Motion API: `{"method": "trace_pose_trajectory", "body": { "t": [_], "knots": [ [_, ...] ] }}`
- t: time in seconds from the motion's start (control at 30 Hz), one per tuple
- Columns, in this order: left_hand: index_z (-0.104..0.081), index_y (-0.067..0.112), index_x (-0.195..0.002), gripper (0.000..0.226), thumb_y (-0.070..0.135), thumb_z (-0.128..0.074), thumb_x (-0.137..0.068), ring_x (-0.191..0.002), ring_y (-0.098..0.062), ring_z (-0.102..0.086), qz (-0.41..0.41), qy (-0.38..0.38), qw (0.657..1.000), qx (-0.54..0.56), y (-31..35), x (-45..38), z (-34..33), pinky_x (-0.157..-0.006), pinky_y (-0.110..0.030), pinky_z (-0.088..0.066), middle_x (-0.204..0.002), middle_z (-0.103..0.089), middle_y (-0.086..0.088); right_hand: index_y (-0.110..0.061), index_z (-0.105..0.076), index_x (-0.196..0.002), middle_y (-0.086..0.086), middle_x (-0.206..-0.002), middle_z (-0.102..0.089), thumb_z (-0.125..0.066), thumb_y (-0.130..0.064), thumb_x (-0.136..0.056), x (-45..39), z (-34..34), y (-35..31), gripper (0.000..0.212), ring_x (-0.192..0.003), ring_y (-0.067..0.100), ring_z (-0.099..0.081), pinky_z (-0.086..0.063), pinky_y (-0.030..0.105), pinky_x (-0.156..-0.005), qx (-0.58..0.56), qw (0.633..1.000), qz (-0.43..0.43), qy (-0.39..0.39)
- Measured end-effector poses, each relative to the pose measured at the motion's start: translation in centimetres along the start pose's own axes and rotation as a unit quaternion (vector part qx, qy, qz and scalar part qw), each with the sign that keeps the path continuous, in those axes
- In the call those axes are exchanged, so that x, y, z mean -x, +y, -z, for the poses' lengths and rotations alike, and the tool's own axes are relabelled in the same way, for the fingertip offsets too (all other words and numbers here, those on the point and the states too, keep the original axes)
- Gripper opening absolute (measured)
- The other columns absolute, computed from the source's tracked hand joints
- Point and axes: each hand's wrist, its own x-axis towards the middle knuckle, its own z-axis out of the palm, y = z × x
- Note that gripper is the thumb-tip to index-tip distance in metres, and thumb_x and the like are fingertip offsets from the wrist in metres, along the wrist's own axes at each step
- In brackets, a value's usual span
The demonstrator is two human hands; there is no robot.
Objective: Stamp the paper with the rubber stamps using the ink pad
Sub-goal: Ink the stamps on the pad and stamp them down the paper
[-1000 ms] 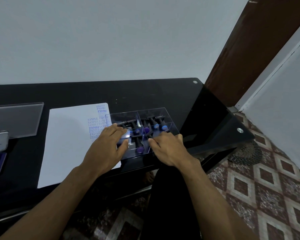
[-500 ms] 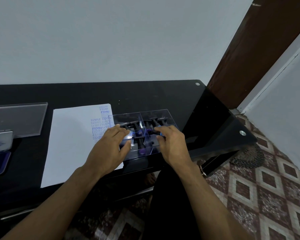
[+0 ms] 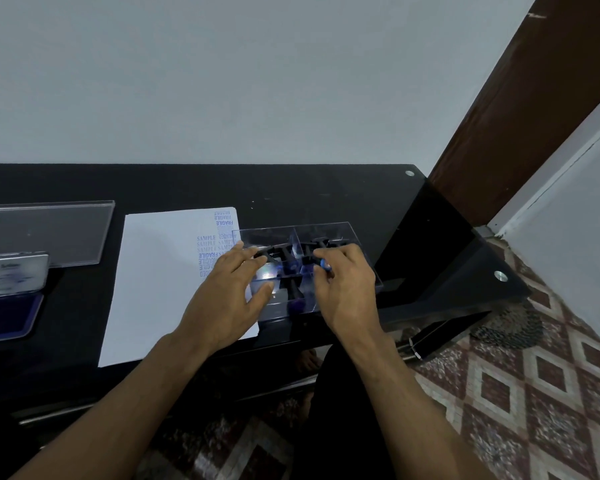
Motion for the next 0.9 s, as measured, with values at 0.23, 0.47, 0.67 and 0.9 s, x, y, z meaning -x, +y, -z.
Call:
{"method": "trace_pose_trajectory", "body": {
  "t": [0.23,0.47,0.67,0.9],
  "knots": [
    [-0.051,0.023,-0.145,0.065,0.059,-0.045,-0.091,-0.15,-0.013,-0.027,0.044,0.026,0.998,-0.031,-3.1,1.9,4.1,-0.117,-0.033,-0.027,-0.158,-0.04,0.004,-0.014,-0.073,-0.104,-0.002,-0.102,-0.054,-0.067,-0.001,-0.085,-0.4,-3.7,-5.6,0.024,-0.08,0.007,-0.057,-0.048,0.014,-0.072,-0.04,0.998,0.04,-0.037],
    [-0.052,0.023,-0.144,0.054,0.047,-0.056,-0.097,-0.15,-0.011,-0.024,0.089,0.085,0.99,-0.075,-8.9,6.2,9.1,-0.118,-0.032,-0.026,-0.155,-0.044,0.005,-0.012,-0.071,-0.107,0.0,-0.106,-0.056,-0.066,-0.004,-0.089,0.6,-8.9,-12.8,0.02,-0.087,0.009,-0.056,-0.043,0.003,-0.084,-0.066,0.988,0.084,-0.115],
    [-0.053,0.02,-0.143,0.054,0.046,-0.059,-0.096,-0.148,-0.016,-0.03,0.149,0.123,0.977,-0.096,-13.0,10.8,13.4,-0.117,-0.039,-0.035,-0.153,-0.046,0.001,-0.014,-0.072,-0.109,-0.004,-0.102,-0.055,-0.067,-0.005,-0.089,2.2,-13.1,-18.4,0.023,-0.076,0.0,-0.047,-0.032,-0.007,-0.073,-0.095,0.974,0.128,-0.164],
    [-0.054,0.016,-0.142,0.054,0.044,-0.06,-0.095,-0.145,-0.018,-0.034,0.201,0.155,0.96,-0.119,-17.1,14.8,16.4,-0.12,-0.04,-0.032,-0.149,-0.05,-0.001,-0.014,-0.07,-0.113,-0.01,-0.102,-0.045,-0.066,-0.005,-0.087,3.5,-16.3,-23.6,0.027,-0.084,0.0,-0.05,-0.039,-0.002,-0.074,-0.13,0.953,0.169,-0.214]
  ]
}}
